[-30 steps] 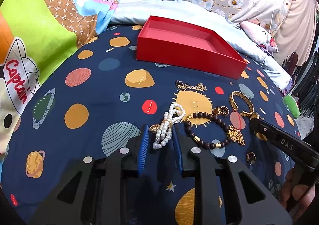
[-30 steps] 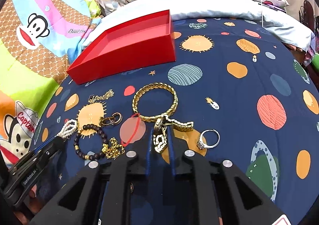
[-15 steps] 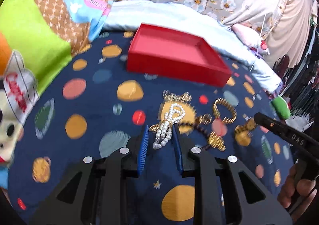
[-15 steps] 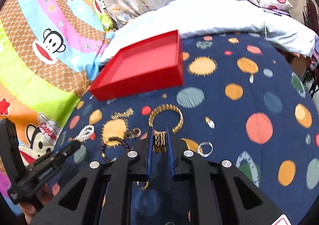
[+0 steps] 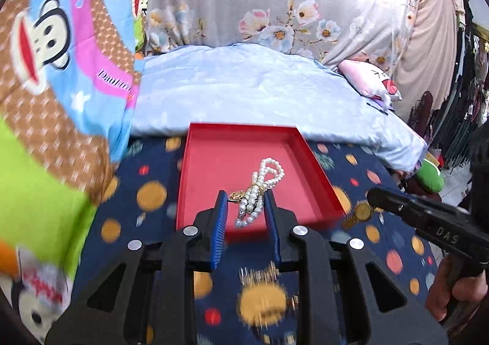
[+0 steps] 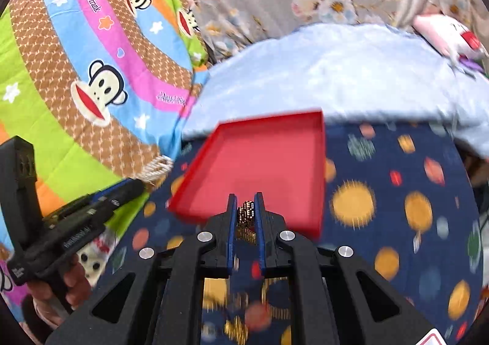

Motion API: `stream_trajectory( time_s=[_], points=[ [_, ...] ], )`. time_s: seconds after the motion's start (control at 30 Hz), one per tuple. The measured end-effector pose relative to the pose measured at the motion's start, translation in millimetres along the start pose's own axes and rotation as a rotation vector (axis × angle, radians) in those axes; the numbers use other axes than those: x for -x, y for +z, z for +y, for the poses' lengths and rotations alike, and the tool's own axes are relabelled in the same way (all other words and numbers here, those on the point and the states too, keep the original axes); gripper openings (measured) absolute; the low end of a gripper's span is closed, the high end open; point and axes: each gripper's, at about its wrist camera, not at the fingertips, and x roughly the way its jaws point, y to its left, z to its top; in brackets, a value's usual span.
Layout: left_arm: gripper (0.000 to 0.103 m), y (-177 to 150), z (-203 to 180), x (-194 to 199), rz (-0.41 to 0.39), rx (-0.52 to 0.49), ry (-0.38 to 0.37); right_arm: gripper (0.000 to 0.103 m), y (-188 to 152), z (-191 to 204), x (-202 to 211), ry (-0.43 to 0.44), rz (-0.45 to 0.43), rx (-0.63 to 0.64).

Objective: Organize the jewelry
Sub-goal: 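Carry both bracelets into the red tray and open both tools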

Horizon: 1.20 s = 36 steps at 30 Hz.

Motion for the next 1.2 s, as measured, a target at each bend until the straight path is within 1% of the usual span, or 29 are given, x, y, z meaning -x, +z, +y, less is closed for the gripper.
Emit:
stream_trajectory(
  time_s=[0.07, 0.13, 0.17, 0.23, 0.27, 0.33, 0.37, 0.4, 0.5, 0.57, 0.63, 0.67, 0.73, 0.77, 0.8, 0.83, 0.87, 0.9, 0.93, 0.97, 1.0, 1.07, 1.1, 1.2],
  points=[
    [0.023, 19, 5, -28, 0.026, 0.014, -0.012, 0.010, 27, -2, -24, 0.013, 0.003, 0.008],
    [0.023, 31, 9, -51, 0.050, 0.023, -0.030, 0.010, 45, -6, -46, 0.027, 0.012, 0.002],
    [0.023, 37, 11, -62, 0.055, 0.032, -0.023, 0.010, 55, -9, -62, 0.033, 0.024, -0.006],
    [0.023, 48, 17, -89, 0.065, 0.035, -0.016, 0.010, 67, -16, -90, 0.046, 0.046, -0.022],
    [0.023, 53, 21, -106, 0.075, 0.044, 0.003, 0.011, 73, -20, -105, 0.048, 0.058, -0.032],
    [0.023, 59, 28, -125, 0.088, 0.061, -0.004, 0.010, 81, -24, -130, 0.054, 0.081, -0.042],
    [0.023, 61, 32, -135, 0.098, 0.070, 0.007, 0.011, 84, -27, -145, 0.054, 0.093, -0.046],
    [0.023, 63, 37, -151, 0.119, 0.077, 0.007, 0.011, 85, -29, -153, 0.054, 0.103, -0.048],
    [0.023, 60, 46, -179, 0.168, 0.092, 0.033, 0.011, 86, -37, -188, 0.019, 0.165, -0.052],
    [0.023, 57, 52, -195, 0.206, 0.094, 0.058, 0.011, 83, -43, -204, -0.037, 0.200, -0.036],
    [0.023, 55, 56, -203, 0.233, 0.102, 0.066, 0.011, 82, -43, -211, -0.114, 0.209, 0.008],
    [0.023, 54, 57, -205, 0.241, 0.103, 0.066, 0.011, 82, -43, -214, -0.151, 0.211, 0.031],
    [0.024, 52, 59, -210, 0.263, 0.110, 0.073, 0.011, 82, -43, -217, -0.186, 0.223, 0.057],
    [0.024, 52, 59, -211, 0.270, 0.113, 0.074, 0.014, 82, -42, -216, -0.215, 0.216, 0.069],
    [0.026, 51, 61, -211, 0.271, 0.121, 0.086, 0.020, 82, -41, -213, -0.248, 0.201, 0.088],
    [0.030, 51, 62, -210, 0.266, 0.125, 0.100, 0.023, 83, -42, -210, -0.267, 0.184, 0.100],
    [0.043, 51, 62, -208, 0.258, 0.124, 0.113, 0.027, 84, -44, -206, -0.278, 0.163, 0.101],
    [0.045, 52, 62, -207, 0.253, 0.125, 0.113, 0.029, 84, -47, -195, -0.276, 0.126, 0.084],
    [0.046, 52, 62, -205, 0.249, 0.125, 0.112, 0.029, 86, -51, -186, -0.267, 0.108, 0.068],
    [0.049, 51, 62, -201, 0.241, 0.122, 0.124, 0.029, 86, -54, -176, -0.258, 0.091, 0.049],
    [0.055, 50, 60, -194, 0.221, 0.112, 0.157, 0.030, 85, -57, -166, -0.250, 0.074, 0.033],
    [0.059, 46, 58, -177, 0.179, 0.102, 0.155, 0.032, 80, -59, -141, -0.227, 0.039, 0.011],
    [0.061, 45, 57, -170, 0.164, 0.099, 0.162, 0.036, 73, -60, -124, -0.218, 0.020, 0.001],
    [0.063, 33, 50, -139, 0.118, 0.067, 0.167, 0.042, 50, -57, -89, -0.190, -0.009, -0.015]
  ],
)
